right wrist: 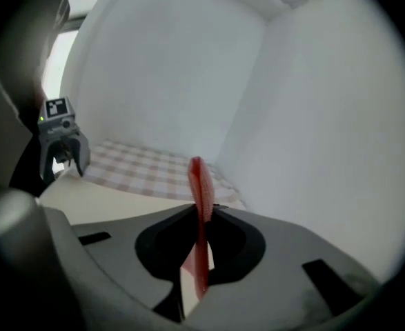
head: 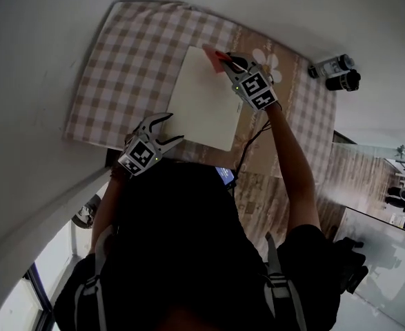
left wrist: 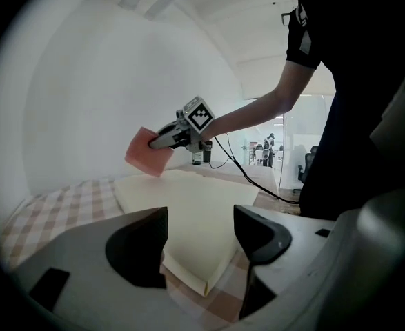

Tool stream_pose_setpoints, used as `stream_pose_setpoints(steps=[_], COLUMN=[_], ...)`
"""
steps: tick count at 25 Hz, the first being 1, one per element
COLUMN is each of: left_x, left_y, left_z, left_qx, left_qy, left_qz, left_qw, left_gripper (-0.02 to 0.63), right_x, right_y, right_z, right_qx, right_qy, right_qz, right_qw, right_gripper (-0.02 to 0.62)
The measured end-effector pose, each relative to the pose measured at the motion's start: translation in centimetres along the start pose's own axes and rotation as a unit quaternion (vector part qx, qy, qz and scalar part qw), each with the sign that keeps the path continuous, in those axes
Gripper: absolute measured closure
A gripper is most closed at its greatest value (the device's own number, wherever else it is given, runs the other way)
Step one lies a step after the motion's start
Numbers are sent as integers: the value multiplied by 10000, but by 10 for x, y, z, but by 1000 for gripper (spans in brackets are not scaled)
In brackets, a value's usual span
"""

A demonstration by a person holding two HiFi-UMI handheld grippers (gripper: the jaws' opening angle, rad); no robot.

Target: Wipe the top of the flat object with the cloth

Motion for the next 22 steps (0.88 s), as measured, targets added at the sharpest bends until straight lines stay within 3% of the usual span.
stream_pose_setpoints(steps=[4,6,10,13,18,22], left_x=[-5,-8,-10,-19,-10,-12], left_y=[4,5,8,11,6,5], left_z=[1,2,0,-1,3,4], left_qx=[33,30,41,40,-42,-113], left_qy=[-30,-37,68,-103,-161,-329], left_qz=[73,148,201,249,212,141], left_qw=[10000,9999,9998,9996,9996,9993], left_gripper=[293,295,296,296,293,291], right_x=[0,-1,-26,-49,-63,-61], right_y=[12,20,49,67,73,71], right_z=[-30,-39,-30,-18,-16,-10], right_qx=[-1068,-1243,-567,-182,8,49], right_qy=[-546,-712,-652,-462,105,-1], right_qz=[372,613,1374,1797,1698,1668], right_qw=[9921,9878,9867,9825,9854,9860], right_gripper=[572,572,572,572,574,575])
Point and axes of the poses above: the fingertips, and each gripper's own axes: y forward along the fingers, z to its left, x out of its top, the point moved 7 cm from there along -y, backward along the fingers, and after that the axes turned 11 degrees about z, right-handed, at the moved point
